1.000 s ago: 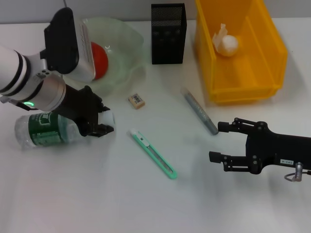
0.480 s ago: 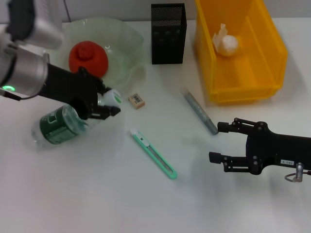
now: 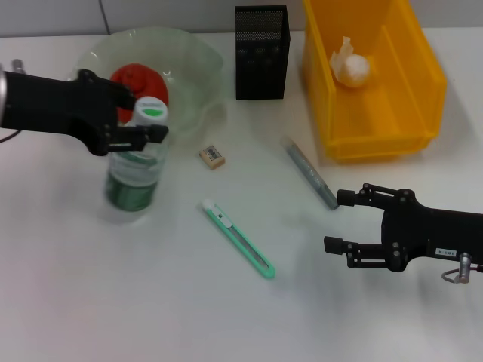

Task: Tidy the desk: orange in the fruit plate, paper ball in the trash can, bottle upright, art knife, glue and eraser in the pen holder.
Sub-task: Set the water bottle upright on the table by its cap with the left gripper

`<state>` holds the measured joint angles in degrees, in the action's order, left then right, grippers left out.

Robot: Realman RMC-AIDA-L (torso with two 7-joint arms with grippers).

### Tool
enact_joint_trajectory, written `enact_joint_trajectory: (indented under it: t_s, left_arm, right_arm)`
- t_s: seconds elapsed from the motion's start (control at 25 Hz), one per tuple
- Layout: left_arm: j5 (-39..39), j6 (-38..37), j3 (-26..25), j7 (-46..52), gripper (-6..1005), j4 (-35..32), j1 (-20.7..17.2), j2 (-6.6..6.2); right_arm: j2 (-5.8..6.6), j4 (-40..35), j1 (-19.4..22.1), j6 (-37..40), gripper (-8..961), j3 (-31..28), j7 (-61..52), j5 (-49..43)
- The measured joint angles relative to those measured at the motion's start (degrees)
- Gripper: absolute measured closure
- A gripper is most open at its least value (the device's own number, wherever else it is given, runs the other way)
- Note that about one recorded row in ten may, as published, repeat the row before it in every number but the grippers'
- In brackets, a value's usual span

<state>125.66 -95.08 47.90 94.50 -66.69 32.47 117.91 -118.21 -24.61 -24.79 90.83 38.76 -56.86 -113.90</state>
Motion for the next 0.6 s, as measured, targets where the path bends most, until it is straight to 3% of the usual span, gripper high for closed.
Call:
enact_joint_trajectory:
  t_s: [0.6]
  left_arm:
    - [-6.7,-0.8,-5.8,-2.7,556,3.1,-4.5,-1.25]
  right_arm:
    - [0.06,-0.2,-0.4,1.4,121,0.0,0.0,0.0]
